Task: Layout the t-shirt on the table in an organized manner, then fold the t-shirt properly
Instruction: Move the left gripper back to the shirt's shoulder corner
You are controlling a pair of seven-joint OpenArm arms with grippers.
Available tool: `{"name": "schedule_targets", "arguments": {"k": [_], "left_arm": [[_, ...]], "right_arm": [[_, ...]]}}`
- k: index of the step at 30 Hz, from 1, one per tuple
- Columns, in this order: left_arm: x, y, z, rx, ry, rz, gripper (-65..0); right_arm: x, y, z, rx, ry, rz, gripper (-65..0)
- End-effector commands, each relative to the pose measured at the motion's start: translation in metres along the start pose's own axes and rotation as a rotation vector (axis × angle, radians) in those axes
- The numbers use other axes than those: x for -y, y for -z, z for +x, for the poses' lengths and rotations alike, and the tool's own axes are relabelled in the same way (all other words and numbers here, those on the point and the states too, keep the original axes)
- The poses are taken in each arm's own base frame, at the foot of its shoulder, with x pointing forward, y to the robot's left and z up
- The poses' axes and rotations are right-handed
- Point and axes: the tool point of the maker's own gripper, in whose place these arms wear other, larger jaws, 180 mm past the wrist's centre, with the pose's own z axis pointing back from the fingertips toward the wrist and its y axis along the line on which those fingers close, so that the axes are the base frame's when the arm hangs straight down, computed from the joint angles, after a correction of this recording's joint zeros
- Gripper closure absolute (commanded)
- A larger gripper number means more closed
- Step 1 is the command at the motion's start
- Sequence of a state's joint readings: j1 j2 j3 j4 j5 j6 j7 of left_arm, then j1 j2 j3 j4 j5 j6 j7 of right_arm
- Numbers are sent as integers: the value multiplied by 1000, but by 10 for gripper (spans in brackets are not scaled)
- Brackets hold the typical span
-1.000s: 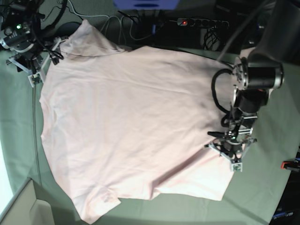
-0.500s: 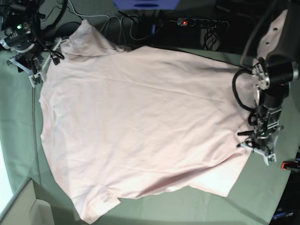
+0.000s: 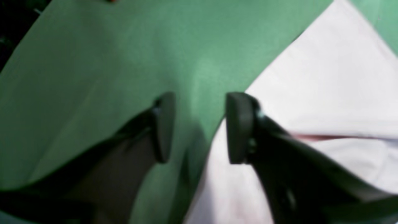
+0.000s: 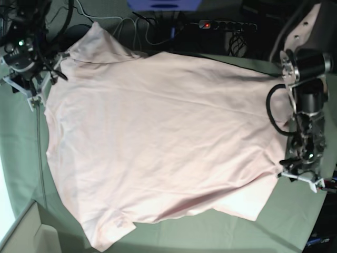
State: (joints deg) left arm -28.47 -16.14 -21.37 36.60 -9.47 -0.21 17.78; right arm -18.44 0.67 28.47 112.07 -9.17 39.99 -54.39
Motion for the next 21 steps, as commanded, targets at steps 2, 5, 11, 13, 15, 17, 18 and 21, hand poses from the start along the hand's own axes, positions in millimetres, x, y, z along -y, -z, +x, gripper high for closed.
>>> {"name": "schedule_targets", "arguments": {"k": [2, 5, 11, 13, 15, 17, 18, 21], "left_arm": [[-17, -13, 29, 79, -7, 15, -284], [-36, -36, 27, 100, -17, 33, -284], [-91, -86, 1, 89, -45, 126, -288], [-116, -100, -14, 78, -75, 176, -289], [-141, -113, -29, 62, -85, 226, -289], [-153, -118, -42, 39, -94, 252, -289], [-158, -120, -47, 33, -97, 263, -289], [-171, -127, -58, 15, -101, 290, -289]], "right_arm": [[8, 4, 8, 6, -3, -30, -381], [12, 25, 8, -50, 1, -36, -381], [35, 59, -16, -189, 103, -58, -383], [35, 65, -22, -203, 139, -42, -383], [31, 71, -25, -218, 146, -22, -383], [27, 74, -28, -227, 146, -8, -383], [24, 75, -27, -227, 149, -2, -384], [16, 78, -19, -213, 162, 18, -384]]}}
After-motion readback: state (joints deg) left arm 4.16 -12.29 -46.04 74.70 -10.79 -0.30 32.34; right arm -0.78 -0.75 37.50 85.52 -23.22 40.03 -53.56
